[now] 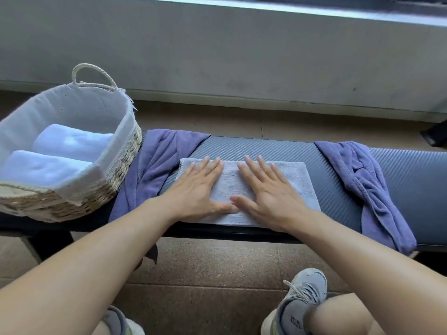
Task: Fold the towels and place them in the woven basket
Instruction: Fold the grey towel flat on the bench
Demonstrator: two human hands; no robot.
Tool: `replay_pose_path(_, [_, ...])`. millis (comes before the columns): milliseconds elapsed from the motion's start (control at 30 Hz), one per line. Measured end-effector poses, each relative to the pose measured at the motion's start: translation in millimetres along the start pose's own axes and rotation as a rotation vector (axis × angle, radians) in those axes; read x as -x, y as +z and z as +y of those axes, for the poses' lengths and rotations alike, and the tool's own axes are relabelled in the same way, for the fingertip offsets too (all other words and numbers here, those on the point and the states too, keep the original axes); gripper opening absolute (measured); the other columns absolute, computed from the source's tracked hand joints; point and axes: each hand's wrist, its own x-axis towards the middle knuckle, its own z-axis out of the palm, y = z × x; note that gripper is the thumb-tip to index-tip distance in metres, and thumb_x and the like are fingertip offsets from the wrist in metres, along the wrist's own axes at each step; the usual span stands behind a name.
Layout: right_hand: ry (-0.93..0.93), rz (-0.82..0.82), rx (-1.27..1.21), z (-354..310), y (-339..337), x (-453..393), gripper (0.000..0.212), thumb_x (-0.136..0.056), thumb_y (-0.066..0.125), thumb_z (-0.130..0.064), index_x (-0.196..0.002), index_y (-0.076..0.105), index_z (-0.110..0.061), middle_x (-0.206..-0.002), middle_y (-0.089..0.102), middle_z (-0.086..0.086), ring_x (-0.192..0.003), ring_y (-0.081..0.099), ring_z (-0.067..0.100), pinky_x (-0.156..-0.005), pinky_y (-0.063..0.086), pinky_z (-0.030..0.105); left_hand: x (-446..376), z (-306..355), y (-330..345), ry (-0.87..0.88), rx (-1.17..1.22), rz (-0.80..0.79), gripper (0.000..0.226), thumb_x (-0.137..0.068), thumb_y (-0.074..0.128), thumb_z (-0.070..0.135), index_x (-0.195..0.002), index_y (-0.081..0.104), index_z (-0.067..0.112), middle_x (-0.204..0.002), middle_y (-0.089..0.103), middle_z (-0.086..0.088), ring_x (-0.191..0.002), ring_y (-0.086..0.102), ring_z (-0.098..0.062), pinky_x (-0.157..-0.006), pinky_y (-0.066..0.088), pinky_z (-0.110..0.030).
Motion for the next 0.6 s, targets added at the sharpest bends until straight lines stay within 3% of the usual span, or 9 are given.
replay_pose_path(67, [-0.003, 0.013, 0.027, 0, -3, -1, 0.086, -0.09, 0.008, -0.077, -0.162, 0.002, -0.03, -0.17, -0.004, -0.008, -0.155, -0.014, 0.014, -0.126, -0.006, 0.038, 3, -3, 0, 0.067, -0.051, 0.078, 0.117, -0.077, 0.03, 0.093, -0.162, -0.006, 0.022, -0.169, -0.015, 0.008, -0.152, -0.022, -0.006, -0.127, -0.007, -0.038])
replay_pose_path(133, [-0.016, -0.076, 0.057, 0, 0, 1, 0.083, -0.092, 0.005, -0.075, -0.162, -0.002, -0.031, -0.17, -0.008, -0.008, -0.155, -0.017, 0.015, -0.126, -0.008, 0.04, 4, 1, 4, 0.118, -0.148, 0.182, 0.105, -0.085, 0.015, 0.088, -0.162, -0.003, 0.02, -0.169, -0.014, 0.006, -0.151, -0.024, -0.007, -0.126, -0.009, -0.039])
replay_pose_path(233, [-0.008, -0.08, 0.048, 0, 1, 1, 0.075, -0.098, 0.011, -0.07, -0.161, -0.004, -0.032, -0.169, -0.012, -0.008, -0.154, -0.019, 0.017, -0.126, -0.009, 0.042, 6, 11, 7, 0.051, -0.136, 0.094, 0.094, -0.089, 0.006, 0.079, -0.162, -0.005, 0.02, -0.169, -0.014, 0.006, -0.151, -0.024, -0.007, -0.125, -0.013, -0.038])
replay_pose_path(367, [-0.029, -0.058, 0.036, -1, 3, 1, 0.064, -0.103, 0.016, -0.06, -0.161, -0.002, -0.038, -0.17, -0.008, -0.009, -0.155, -0.017, 0.015, -0.126, -0.009, 0.042, 8, 5, 8, 0.008, -0.126, 0.018, 0.122, -0.071, 0.016, 0.096, -0.161, -0.012, 0.018, -0.167, -0.02, 0.004, -0.15, -0.027, -0.008, -0.125, -0.012, -0.041])
replay_pose_path(533, [-0.076, -0.135, 0.041, 2, -1, 1, 0.079, -0.085, 0.012, -0.086, -0.156, 0.002, -0.053, -0.169, -0.01, -0.009, -0.154, -0.019, 0.018, -0.125, -0.009, 0.047, 3, -4, 1, -0.015, -0.035, -0.013, 0.145, -0.053, 0.029, 0.106, -0.161, -0.012, 0.018, -0.167, -0.023, 0.004, -0.15, -0.027, -0.009, -0.126, -0.011, -0.038])
replay_pose_path(600, [-0.088, -0.149, 0.022, 2, -4, 2, 0.081, -0.081, 0.016, -0.089, -0.155, 0.009, -0.056, -0.169, -0.007, -0.01, -0.155, -0.017, 0.018, -0.125, -0.009, 0.047, 3, -9, -1, -0.012, 0.01, -0.02, 0.145, -0.051, 0.025, 0.108, -0.161, -0.009, 0.02, -0.167, -0.019, 0.006, -0.151, -0.024, -0.006, -0.126, -0.01, -0.035])
